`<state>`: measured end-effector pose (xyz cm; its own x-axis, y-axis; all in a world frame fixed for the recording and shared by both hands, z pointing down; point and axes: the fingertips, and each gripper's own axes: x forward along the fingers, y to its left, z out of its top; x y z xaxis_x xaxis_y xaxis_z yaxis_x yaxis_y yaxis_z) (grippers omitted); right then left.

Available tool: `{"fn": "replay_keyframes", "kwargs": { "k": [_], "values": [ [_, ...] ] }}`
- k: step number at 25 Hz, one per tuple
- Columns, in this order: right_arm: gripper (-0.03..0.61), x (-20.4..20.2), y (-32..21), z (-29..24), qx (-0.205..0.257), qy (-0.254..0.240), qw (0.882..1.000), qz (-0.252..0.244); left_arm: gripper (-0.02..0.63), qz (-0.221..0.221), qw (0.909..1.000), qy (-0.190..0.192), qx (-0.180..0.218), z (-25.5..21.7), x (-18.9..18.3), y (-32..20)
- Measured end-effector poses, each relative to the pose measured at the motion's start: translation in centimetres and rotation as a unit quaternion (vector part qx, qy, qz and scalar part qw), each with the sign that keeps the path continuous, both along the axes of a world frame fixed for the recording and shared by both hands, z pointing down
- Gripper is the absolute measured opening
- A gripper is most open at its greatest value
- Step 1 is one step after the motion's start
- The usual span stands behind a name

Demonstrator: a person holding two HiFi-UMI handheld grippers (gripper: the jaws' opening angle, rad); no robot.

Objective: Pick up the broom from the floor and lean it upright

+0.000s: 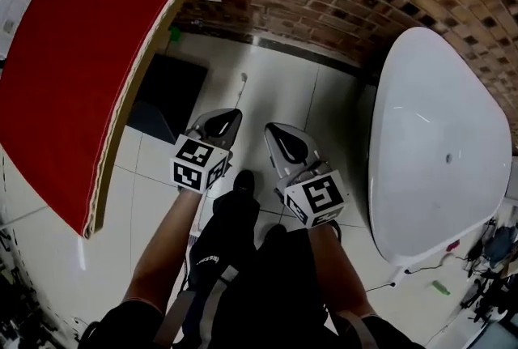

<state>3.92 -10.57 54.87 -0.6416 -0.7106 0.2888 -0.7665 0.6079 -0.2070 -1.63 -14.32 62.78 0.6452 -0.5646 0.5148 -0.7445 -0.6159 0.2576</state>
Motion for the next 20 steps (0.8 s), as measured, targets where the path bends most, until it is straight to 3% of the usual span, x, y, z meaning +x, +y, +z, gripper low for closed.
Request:
{"fn": "replay_keyframes", "kwargs": {
  "k": [7,15,20],
  "values": [
    [0.001,1.1,-2.4,12.4,-0.007,0.01,1.0,0.002,0.007,-0.016,0.9994,-0.027,-0.012,15.1,-1.6,-4.1],
    [0.0,0.3,-5.3,23.1,0.004,0.045,0.999,-0.014,0.099,-0.023,0.9962,-0.081,-0.023,31.0,-2.8,-7.2],
    [0.002,-0.6,-6.5,27.8,0.003,0.043,0.999,-0.01,0.168,-0.024,0.9943,-0.093,-0.047,38.5,-2.9,-8.7]
  ]
}}
